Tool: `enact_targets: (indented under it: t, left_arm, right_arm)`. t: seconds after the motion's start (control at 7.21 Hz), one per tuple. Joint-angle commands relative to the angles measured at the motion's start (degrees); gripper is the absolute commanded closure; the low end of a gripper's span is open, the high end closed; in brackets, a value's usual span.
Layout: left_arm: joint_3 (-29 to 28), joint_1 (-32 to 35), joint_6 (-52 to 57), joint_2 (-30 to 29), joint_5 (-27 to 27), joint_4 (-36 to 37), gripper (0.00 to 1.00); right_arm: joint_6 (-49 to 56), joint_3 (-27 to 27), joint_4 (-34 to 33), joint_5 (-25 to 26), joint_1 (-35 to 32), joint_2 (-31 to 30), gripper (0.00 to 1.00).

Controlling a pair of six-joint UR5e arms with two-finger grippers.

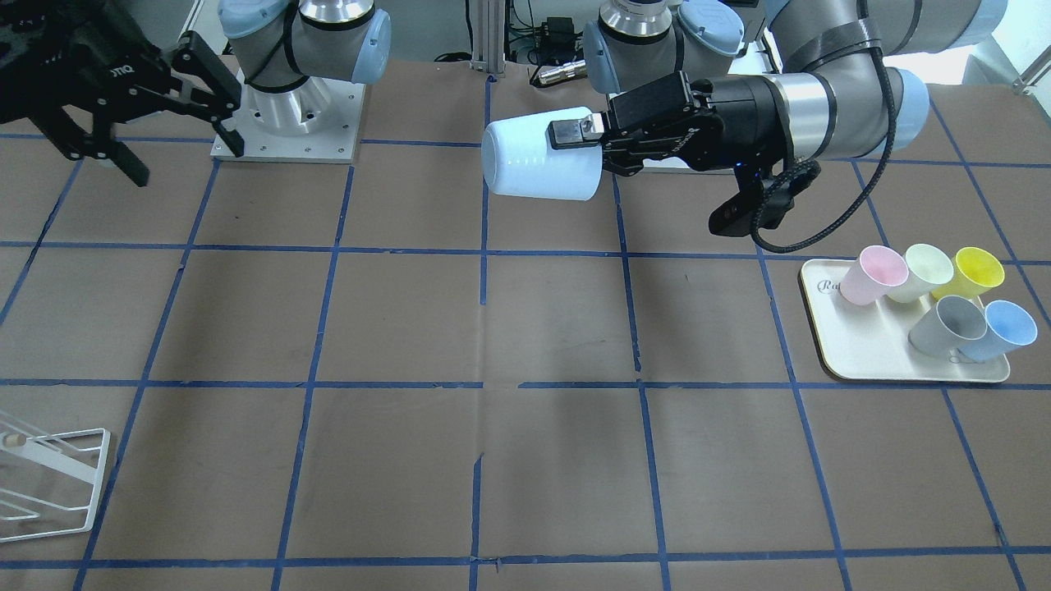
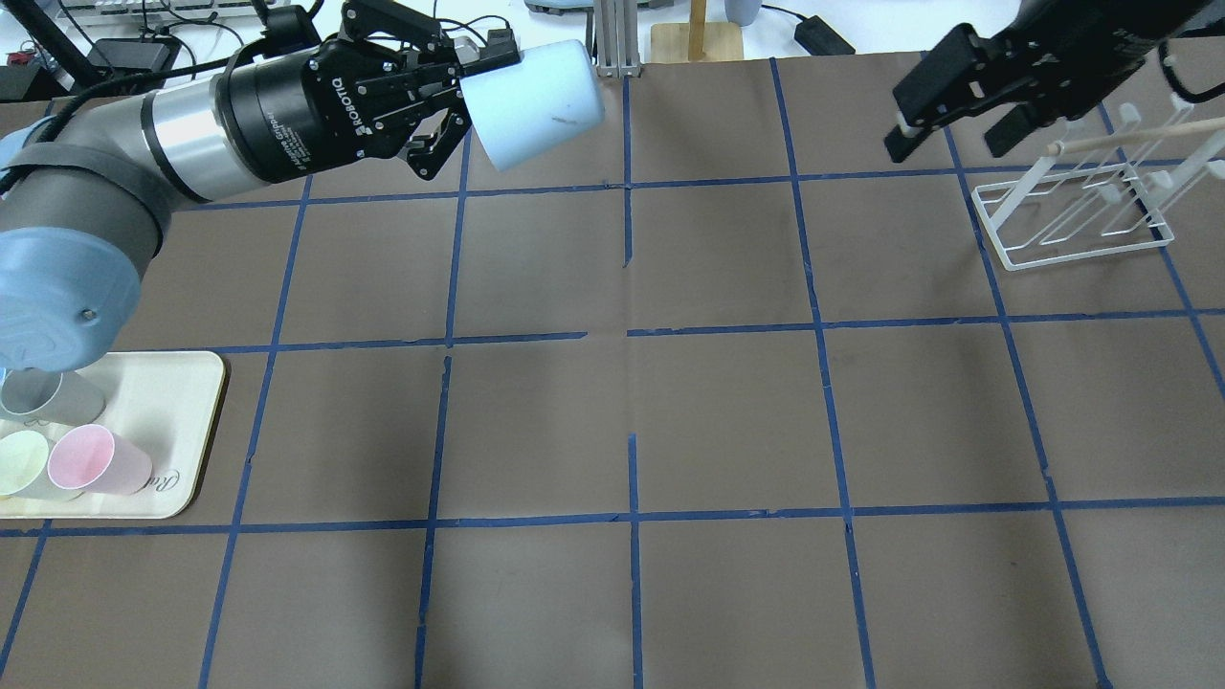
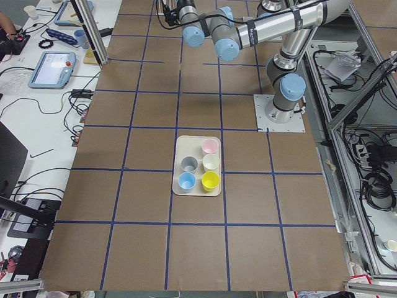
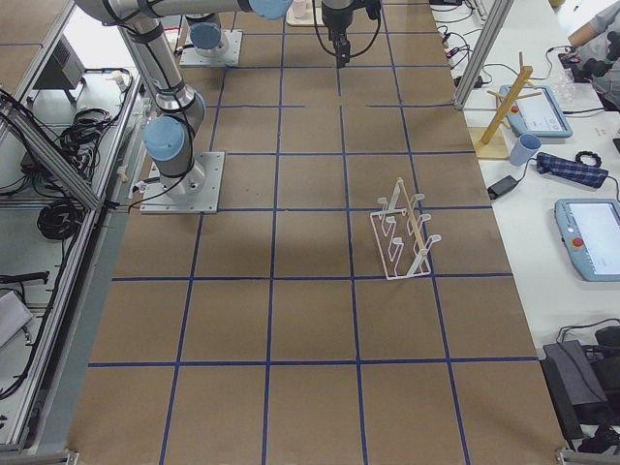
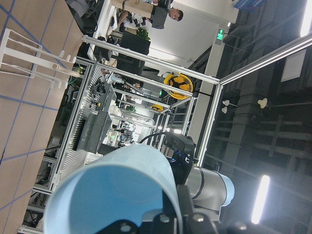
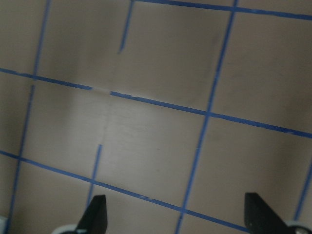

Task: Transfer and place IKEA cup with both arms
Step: 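Open the right gripper and withdraw it while the left gripper holds the cup, then carry the cup with the left gripper down toward the white tray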

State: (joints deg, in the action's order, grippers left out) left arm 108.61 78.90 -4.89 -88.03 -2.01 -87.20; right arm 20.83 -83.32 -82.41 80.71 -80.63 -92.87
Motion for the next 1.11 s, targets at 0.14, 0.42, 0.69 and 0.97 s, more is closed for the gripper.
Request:
enact_targets:
  t: [0.14, 0.42, 0.69, 0.97]
  left_arm:
    - [-0.9, -4.3, -11.3, 0.5, 20.3, 12.2, 1.0]
    - [-3.3, -4.4, -8.4, 0.8, 38.9, 14.2, 1.0]
    - [-3.4, -5.4, 4.3, 0.7, 55.6, 10.8, 1.0]
    - [-3.7, -8.6, 12.1, -0.3, 71.2, 7.7, 1.0]
  right_arm:
    - [-7.8, 0.0, -0.7, 10.7, -1.2, 3.5, 0.0]
    - [-13.5, -0.1, -8.0, 13.0, -8.1, 7.1, 0.0]
    - [-14.4, -1.7, -9.0, 11.8, -11.2, 7.1, 0.0]
    - [-13.6, -1.3, -10.1, 4.7, -9.6, 7.0, 0.0]
